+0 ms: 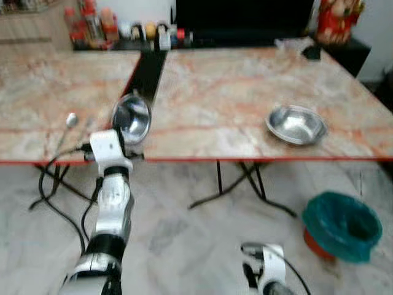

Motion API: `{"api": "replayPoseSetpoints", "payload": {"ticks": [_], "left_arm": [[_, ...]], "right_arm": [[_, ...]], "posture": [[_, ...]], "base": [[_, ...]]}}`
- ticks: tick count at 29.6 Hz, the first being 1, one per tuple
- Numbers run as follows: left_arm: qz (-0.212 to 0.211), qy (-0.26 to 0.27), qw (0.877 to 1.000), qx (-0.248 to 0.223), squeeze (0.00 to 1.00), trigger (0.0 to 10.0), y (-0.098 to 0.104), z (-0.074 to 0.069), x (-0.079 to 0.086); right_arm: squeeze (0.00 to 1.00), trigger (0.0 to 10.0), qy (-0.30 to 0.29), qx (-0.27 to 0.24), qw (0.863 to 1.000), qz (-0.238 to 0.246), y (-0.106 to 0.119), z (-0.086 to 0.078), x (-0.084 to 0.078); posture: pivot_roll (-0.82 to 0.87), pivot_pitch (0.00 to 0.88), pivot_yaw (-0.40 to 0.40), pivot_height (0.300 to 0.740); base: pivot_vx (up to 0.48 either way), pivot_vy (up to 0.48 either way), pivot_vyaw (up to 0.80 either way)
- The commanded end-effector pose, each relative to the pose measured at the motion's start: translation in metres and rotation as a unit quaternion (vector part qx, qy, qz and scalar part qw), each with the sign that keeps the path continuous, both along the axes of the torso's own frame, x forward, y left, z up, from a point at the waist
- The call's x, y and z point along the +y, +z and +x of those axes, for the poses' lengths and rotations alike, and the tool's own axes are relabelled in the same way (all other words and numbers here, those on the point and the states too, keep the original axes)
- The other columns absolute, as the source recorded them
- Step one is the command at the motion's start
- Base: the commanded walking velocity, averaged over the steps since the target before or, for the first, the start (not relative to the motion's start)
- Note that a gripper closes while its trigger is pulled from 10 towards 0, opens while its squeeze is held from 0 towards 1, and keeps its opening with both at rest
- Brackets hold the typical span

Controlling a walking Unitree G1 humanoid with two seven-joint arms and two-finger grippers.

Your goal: Setting the table

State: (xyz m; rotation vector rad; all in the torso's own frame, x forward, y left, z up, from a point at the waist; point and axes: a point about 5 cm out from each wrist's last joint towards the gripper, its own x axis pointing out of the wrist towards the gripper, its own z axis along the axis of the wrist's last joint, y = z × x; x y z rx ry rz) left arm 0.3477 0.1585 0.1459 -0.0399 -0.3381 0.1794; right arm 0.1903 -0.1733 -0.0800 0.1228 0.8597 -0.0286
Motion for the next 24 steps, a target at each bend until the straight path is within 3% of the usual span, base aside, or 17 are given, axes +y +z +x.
{"api": "replayPoseSetpoints", "payload": {"ticks": [1, 12, 24], "left_arm": [[-0.001, -0.002, 1.0, -0.004, 0.0, 10.0, 0.0056, 0.0027, 0.0032], [-0.007, -0.034, 0.999, 0.0, 0.0, 10.0, 0.0039, 0.0027, -0.0065], [-0.011, -0.04, 0.999, -0.002, 0.0, 10.0, 0.0067, 0.0035, -0.0064]], "right_arm": [[0.0, 10.0, -0.005, -0.01, 1.0, 0.002, 0.0029, 0.0056, 0.0007], [0.0, 10.0, -0.009, -0.008, 1.0, -0.001, 0.0028, 0.0053, -0.0011], [0.0, 10.0, -0.016, -0.011, 1.0, 0.003, 0.0038, 0.0072, -0.0011]], "posture": [[0.0, 0.0, 0.019, 0.727], [-0.01, 0.0, 0.018, 0.727], [0.0, 0.0, 0.018, 0.727]], "base": [[0.0, 0.0, 0.0], [0.0, 0.0, 0.0], [0.312, 0.0, -0.2]]}}
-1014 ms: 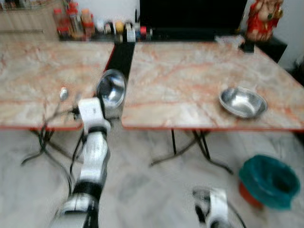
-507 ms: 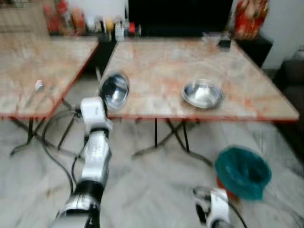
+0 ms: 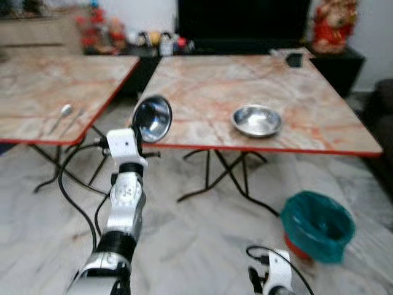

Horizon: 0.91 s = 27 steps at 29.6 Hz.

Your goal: Setting the table

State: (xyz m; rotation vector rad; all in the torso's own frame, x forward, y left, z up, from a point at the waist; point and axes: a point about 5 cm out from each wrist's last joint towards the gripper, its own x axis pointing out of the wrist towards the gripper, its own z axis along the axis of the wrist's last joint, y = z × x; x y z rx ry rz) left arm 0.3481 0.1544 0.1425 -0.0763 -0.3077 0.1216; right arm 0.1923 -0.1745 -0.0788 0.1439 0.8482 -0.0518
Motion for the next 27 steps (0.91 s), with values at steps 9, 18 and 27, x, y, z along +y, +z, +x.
{"api": "replayPoseSetpoints", "payload": {"ticks": [9, 18, 27], "left_arm": [[0.001, -0.015, 1.0, -0.015, 0.0, 10.0, 0.01, 0.004, -0.005], [0.002, -0.024, 1.0, -0.017, 0.0, 10.0, 0.011, 0.004, -0.008], [0.003, -0.036, 0.999, -0.018, 0.0, 10.0, 0.012, 0.003, -0.013]], "right_arm": [[0.0, 10.0, 0.001, -0.006, 1.0, -0.002, 0.003, 0.005, 0.001], [0.0, 10.0, 0.001, -0.004, 1.0, -0.003, 0.002, 0.003, 0.0], [0.0, 10.0, 0.005, -0.004, 1.0, -0.003, 0.002, 0.003, 0.002]], "posture": [[-0.01, 0.0, 0.021, 0.727], [-0.01, 0.0, 0.026, 0.727], [-0.01, 0.0, 0.03, 0.727]], "base": [[0.321, 0.0, 0.0], [0.328, 0.0, 0.0], [0.332, 0.0, 0.0]]}}
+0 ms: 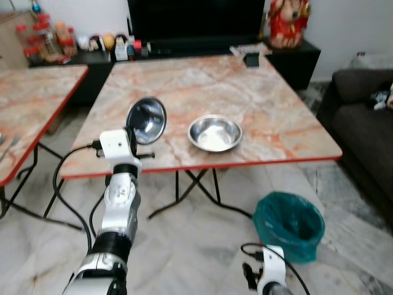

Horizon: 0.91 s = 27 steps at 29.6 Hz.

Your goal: Setting the table

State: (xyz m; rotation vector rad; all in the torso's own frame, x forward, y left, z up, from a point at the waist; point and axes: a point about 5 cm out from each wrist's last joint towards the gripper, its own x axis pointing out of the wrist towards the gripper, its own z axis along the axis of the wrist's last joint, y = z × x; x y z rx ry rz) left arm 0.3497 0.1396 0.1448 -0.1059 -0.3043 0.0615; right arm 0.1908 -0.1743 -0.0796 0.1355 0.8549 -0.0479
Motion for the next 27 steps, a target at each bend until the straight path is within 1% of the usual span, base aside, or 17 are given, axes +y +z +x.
{"api": "replayPoseSetpoints", "payload": {"ticks": [1, 12, 27], "left_arm": [[0.013, -0.004, 1.0, -0.018, 0.0, 10.0, 0.0097, 0.0017, 0.0019], [0.014, -0.016, 1.0, -0.017, 0.0, 10.0, 0.0082, 0.0013, -0.0035], [0.014, -0.018, 1.0, -0.016, 0.0, 10.0, 0.0077, 0.0006, -0.0028]], "right_arm": [[0.0, 10.0, 0.002, -0.007, 1.0, 0.0, 0.0024, 0.0048, 0.0017], [0.0, 10.0, 0.002, -0.004, 1.0, -0.003, 0.0021, 0.0045, 0.0011], [0.0, 10.0, 0.0, -0.008, 1.0, 0.0, 0.0025, 0.0051, 0.0025]], "posture": [[-0.01, 0.0, 0.03, 0.727], [-0.01, 0.0, 0.03, 0.727], [-0.01, 0.0, 0.034, 0.727]], "base": [[0.33, 0.0, 0.0], [0.333, 0.0, 0.0], [0.307, 0.0, 0.0]]}}
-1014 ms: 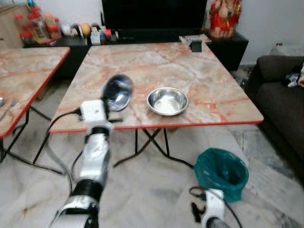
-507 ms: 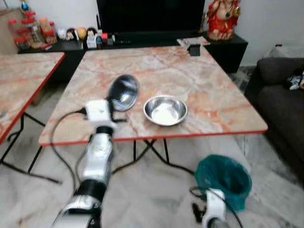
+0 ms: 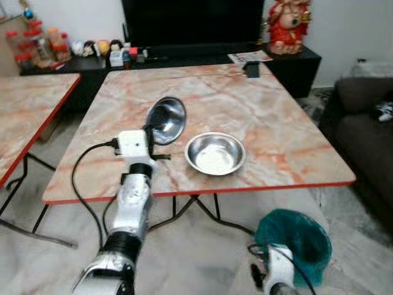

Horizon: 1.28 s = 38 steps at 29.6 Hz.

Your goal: Setting the table

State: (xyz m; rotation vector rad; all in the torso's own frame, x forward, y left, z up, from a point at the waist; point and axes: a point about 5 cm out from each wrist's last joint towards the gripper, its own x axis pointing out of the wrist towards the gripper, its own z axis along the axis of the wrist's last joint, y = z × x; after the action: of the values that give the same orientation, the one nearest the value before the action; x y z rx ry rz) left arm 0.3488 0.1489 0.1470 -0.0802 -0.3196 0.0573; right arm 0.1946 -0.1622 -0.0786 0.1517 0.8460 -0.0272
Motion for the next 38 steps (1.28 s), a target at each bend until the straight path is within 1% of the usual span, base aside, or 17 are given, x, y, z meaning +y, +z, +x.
{"api": "replayPoseSetpoints", "payload": {"ticks": [1, 9, 12, 17, 19, 21, 24, 25, 26, 29, 32, 33, 34, 35, 36, 37, 38], "left_arm": [[0.002, -0.02, 1.0, -0.007, 0.0, 10.0, 0.005, 0.001, -0.013], [0.003, -0.022, 1.0, -0.008, 0.0, 10.0, 0.005, 0.001, -0.013], [0.002, -0.022, 1.0, -0.009, 0.0, 10.0, 0.005, 0.001, -0.013], [0.001, -0.049, 0.999, -0.01, 0.0, 10.0, 0.005, 0.0, -0.019], [0.001, -0.071, 0.998, 0.001, 0.0, 10.0, 0.002, -0.002, -0.025], [-0.03, -0.1, 0.994, 0.016, 0.0, 10.0, -0.002, -0.004, -0.029], [-0.035, -0.128, 0.991, 0.032, 0.0, 10.0, -0.004, -0.006, -0.034], [-0.034, -0.151, 0.987, 0.04, 0.0, 10.0, -0.002, -0.007, -0.038], [-0.028, -0.155, 0.987, 0.04, 0.0, 10.0, -0.001, -0.007, -0.04], [-0.05, -0.186, 0.98, 0.051, 0.0, 10.0, 0.006, -0.006, -0.048], [-0.066, -0.224, 0.971, 0.046, 0.0, 10.0, 0.017, -0.007, -0.059], [-0.076, -0.239, 0.967, 0.051, 0.0, 10.0, 0.021, -0.007, -0.064], [-0.087, -0.268, 0.957, 0.065, 0.0, 10.0, 0.027, -0.007, -0.073], [-0.094, -0.281, 0.953, 0.071, 0.0, 10.0, 0.029, -0.007, -0.076], [-0.109, -0.299, 0.943, 0.095, 0.0, 10.0, 0.027, -0.008, -0.08], [-0.102, -0.303, 0.935, 0.154, 0.0, 10.0, 0.017, -0.004, -0.084], [-0.107, -0.298, 0.929, 0.19, 0.0, 10.0, 0.01, -0.002, -0.086]], "right_arm": [[0.0, 10.0, -0.006, -0.004, 1.0, -0.011, 0.002, 0.002, -0.009], [0.0, 10.0, -0.006, -0.006, 1.0, -0.018, 0.002, 0.003, -0.01], [0.0, 10.0, -0.011, -0.01, 1.0, -0.009, 0.003, 0.003, -0.009], [0.0, 10.0, -0.008, -0.015, 1.0, -0.012, 0.004, 0.004, -0.009], [0.0, 10.0, -0.011, -0.017, 1.0, -0.01, 0.004, 0.005, -0.009], [0.0, 10.0, -0.011, -0.017, 1.0, -0.01, 0.004, 0.005, -0.009], [0.0, 10.0, -0.011, -0.016, 1.0, -0.01, 0.004, 0.005, -0.009], [0.0, 10.0, -0.011, -0.016, 1.0, -0.01, 0.004, 0.004, -0.009], [0.0, 10.0, -0.011, -0.016, 1.0, -0.01, 0.003, 0.004, -0.009], [0.0, 10.0, -0.01, -0.015, 1.0, -0.01, 0.003, 0.003, -0.009], [0.0, 10.0, -0.009, -0.015, 1.0, -0.01, 0.003, 0.003, -0.008], [0.0, 10.0, -0.009, -0.015, 1.0, -0.009, 0.003, 0.004, -0.008], [0.0, 10.0, -0.011, -0.016, 1.0, -0.008, 0.003, 0.004, -0.007], [0.0, 10.0, -0.012, -0.017, 1.0, -0.008, 0.003, 0.004, -0.007], [0.0, 10.0, -0.013, -0.017, 1.0, -0.007, 0.003, 0.004, -0.007], [0.0, 10.0, -0.014, -0.017, 1.0, -0.007, 0.003, 0.004, -0.007], [0.0, 10.0, -0.014, -0.017, 1.0, -0.007, 0.003, 0.004, -0.006]], "posture": [[-0.01, 0.0, 0.034, 0.727], [-0.01, 0.0, 0.034, 0.727], [-0.01, 0.0, 0.035, 0.727], [-0.01, 0.0, 0.034, 0.727], [-0.01, 0.0, 0.034, 0.727], [-0.01, 0.0, 0.036, 0.727], [-0.01, 0.0, 0.038, 0.727], [-0.01, 0.0, 0.038, 0.727], [-0.01, 0.0, 0.038, 0.727], [0.0, 0.0, 0.037, 0.727], [0.0, 0.0, 0.039, 0.727], [-0.01, 0.0, 0.045, 0.727], [-0.01, 0.0, 0.045, 0.727], [-0.01, 0.0, 0.045, 0.727], [-0.01, 0.0, 0.045, 0.727], [0.0, 0.0, 0.048, 0.727], [0.0, 0.0, 0.051, 0.727]], "base": [[0.289, 0.0, 0.0], [0.286, 0.0, 0.0], [0.287, 0.0, 0.0], [0.102, 0.0, 0.0], [0.0, 0.0, 0.0], [0.0, 0.0, 0.0], [0.0, 0.0, 0.0], [0.0, 0.0, 0.0], [0.0, 0.0, 0.0], [0.0, 0.0, 0.0], [0.0, 0.0, 0.0], [0.0, 0.0, 0.0], [0.0, 0.0, 0.0], [0.0, 0.0, 0.0], [0.0, 0.0, 0.0], [0.0, 0.0, 0.0], [0.0, 0.0, 0.0]]}}
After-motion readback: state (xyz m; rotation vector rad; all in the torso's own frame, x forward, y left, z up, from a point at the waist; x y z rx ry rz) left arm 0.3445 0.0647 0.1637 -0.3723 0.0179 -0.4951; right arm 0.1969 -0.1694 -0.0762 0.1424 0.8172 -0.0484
